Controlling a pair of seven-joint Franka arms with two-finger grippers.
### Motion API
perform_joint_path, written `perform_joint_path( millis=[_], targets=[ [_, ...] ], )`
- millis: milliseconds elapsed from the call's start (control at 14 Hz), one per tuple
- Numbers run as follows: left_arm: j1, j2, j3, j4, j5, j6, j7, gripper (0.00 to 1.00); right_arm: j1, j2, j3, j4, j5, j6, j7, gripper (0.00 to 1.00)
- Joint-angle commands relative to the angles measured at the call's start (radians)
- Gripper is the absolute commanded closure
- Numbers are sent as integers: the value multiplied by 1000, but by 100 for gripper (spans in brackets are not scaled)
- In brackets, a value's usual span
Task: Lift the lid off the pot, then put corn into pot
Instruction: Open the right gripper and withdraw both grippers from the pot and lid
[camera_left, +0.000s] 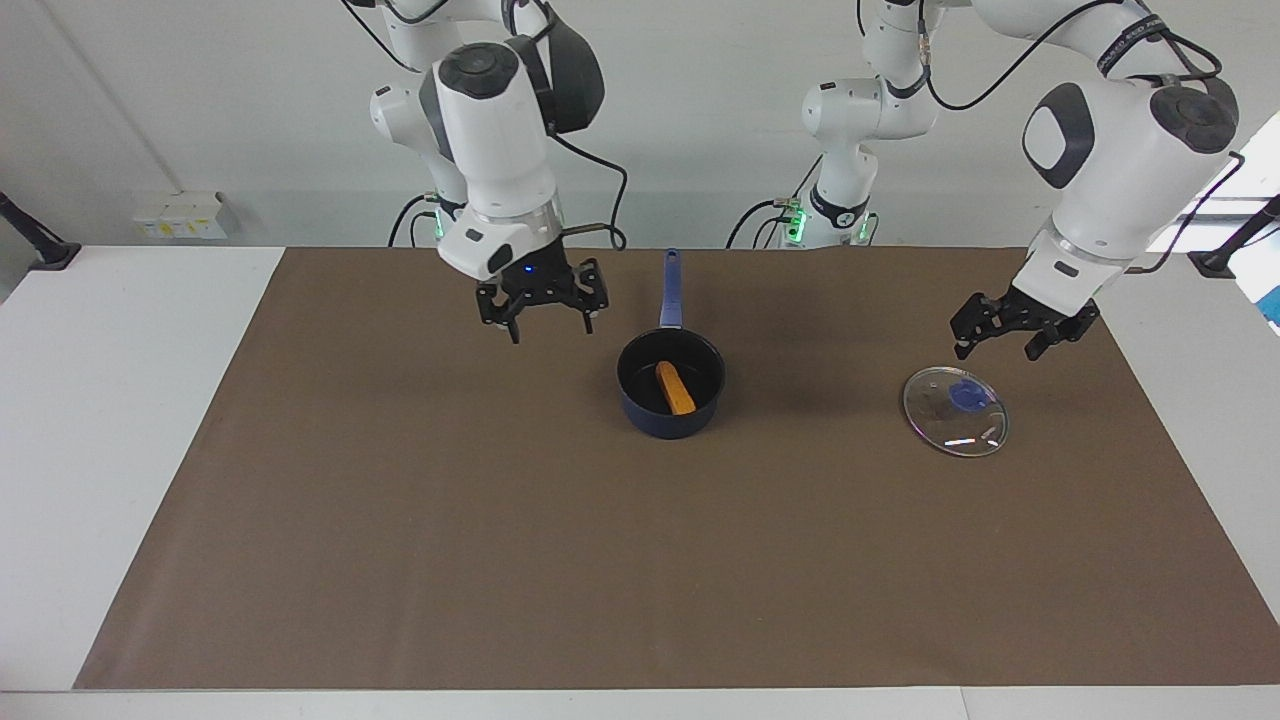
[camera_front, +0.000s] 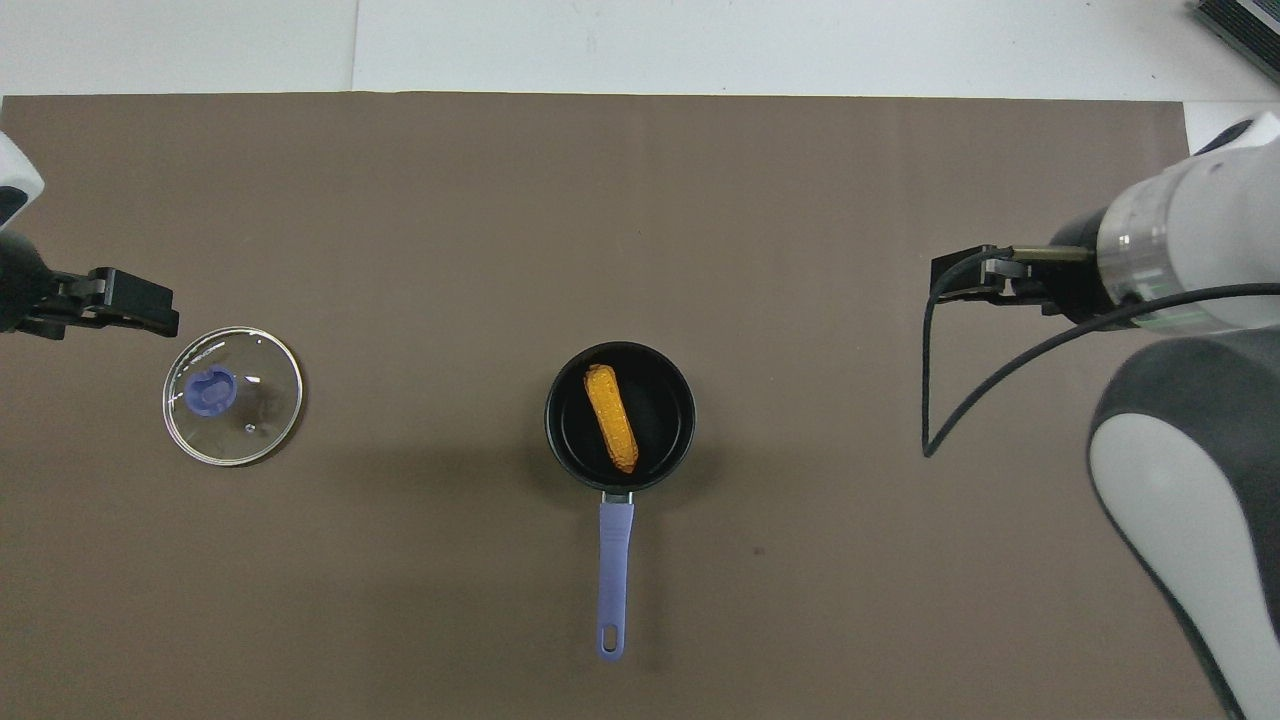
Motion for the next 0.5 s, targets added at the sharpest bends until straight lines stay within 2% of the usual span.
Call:
perform_joint_path(
  millis=[0, 286, 429],
  targets=[
    [-9, 41, 4, 136, 8, -134, 0, 0, -35, -24, 5, 47, -14, -61, -10, 0],
    [-10, 29, 1, 112, 2, -92, 20, 0, -62, -91, -27, 67, -17, -150, -26, 0],
    [-9, 29, 1, 109, 0, -84, 20, 0, -62, -99, -69, 96, -17, -208, -112, 0]
  ],
)
